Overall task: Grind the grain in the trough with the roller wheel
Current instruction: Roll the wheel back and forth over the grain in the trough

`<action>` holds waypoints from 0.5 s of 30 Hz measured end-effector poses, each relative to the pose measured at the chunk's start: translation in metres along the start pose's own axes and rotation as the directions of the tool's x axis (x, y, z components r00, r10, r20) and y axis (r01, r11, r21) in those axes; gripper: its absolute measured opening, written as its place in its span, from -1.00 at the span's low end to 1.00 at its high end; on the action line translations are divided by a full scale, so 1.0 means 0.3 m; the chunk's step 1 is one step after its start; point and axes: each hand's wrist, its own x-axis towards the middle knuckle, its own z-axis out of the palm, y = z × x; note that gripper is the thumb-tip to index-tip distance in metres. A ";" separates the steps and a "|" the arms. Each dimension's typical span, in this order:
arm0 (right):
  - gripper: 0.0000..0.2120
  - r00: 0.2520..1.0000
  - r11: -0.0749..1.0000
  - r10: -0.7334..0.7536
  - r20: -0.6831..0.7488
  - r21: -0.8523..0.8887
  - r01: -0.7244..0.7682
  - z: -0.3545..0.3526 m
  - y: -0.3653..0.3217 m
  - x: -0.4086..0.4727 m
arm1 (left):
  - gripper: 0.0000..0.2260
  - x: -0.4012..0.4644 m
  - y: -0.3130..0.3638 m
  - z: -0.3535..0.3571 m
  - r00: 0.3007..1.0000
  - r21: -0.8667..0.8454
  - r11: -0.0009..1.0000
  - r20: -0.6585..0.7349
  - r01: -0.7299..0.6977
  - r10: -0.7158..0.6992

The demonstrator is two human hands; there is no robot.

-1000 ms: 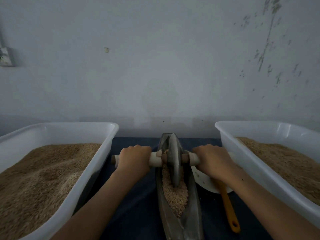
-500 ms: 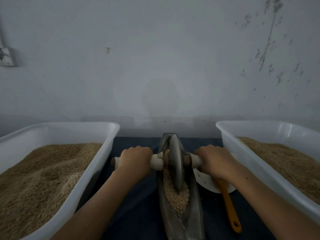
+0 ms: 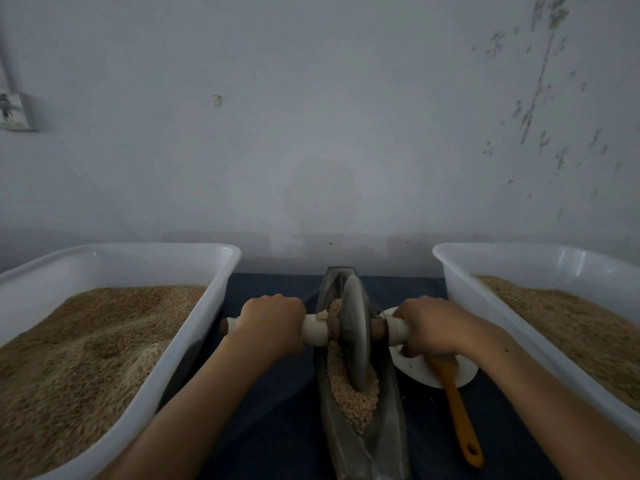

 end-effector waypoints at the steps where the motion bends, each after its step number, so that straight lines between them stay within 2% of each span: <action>1: -0.80 1.000 1.000 0.004 0.002 -0.004 -0.004 0.000 -0.001 0.001 | -0.72 0.000 -0.002 0.000 1.000 -0.006 1.000 0.007 0.002 -0.002; 4: -0.81 0.999 0.999 0.014 -0.049 -0.034 -0.015 0.006 -0.004 0.006 | -0.74 0.002 0.001 0.004 1.000 -0.011 1.000 -0.021 0.023 -0.023; 10: -0.96 0.935 0.999 0.019 -0.353 -0.029 -0.032 0.043 -0.015 0.012 | -0.83 0.003 0.016 0.022 0.984 -0.041 0.996 -0.158 0.075 -0.081; 13: -0.96 0.922 1.000 0.018 -0.387 -0.007 -0.022 0.048 -0.018 0.011 | -0.84 0.000 0.019 0.024 0.975 -0.051 0.995 -0.200 0.083 -0.092; 15: -0.96 0.934 1.000 0.010 -0.358 -0.009 -0.015 0.045 -0.014 0.008 | -0.82 0.001 0.018 0.019 0.980 -0.021 0.996 -0.180 0.083 -0.086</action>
